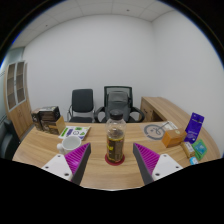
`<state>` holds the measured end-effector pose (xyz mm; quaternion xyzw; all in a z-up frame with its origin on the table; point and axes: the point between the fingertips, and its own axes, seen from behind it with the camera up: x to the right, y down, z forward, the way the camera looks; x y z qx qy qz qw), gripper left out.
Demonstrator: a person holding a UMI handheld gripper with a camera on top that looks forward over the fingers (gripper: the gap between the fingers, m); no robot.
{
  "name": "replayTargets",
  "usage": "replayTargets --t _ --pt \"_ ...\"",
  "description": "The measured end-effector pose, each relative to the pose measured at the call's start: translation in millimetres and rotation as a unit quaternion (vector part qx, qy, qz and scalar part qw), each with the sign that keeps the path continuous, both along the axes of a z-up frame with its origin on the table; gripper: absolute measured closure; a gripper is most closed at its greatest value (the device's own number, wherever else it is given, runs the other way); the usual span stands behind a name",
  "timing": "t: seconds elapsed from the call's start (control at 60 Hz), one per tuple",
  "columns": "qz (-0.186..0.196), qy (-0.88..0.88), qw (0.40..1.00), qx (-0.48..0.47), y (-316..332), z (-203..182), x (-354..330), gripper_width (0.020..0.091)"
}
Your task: Pour water
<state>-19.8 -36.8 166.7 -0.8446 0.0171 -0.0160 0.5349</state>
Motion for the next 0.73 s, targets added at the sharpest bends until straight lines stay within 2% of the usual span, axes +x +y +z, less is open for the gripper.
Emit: replayTargets --t 0.117,0.367,0.733 --pt "-0.021 -0.011 1.0 -0.011 -66.2 32.5 -12.6 0.0247" --pt "-0.03 -0.023 0.999 -0.025 -177.4 75.2 -54.0 0.0245" --pt "-0.035 -0.033 0.998 -0.029 -232.2 91.0 -85.3 0.0243"
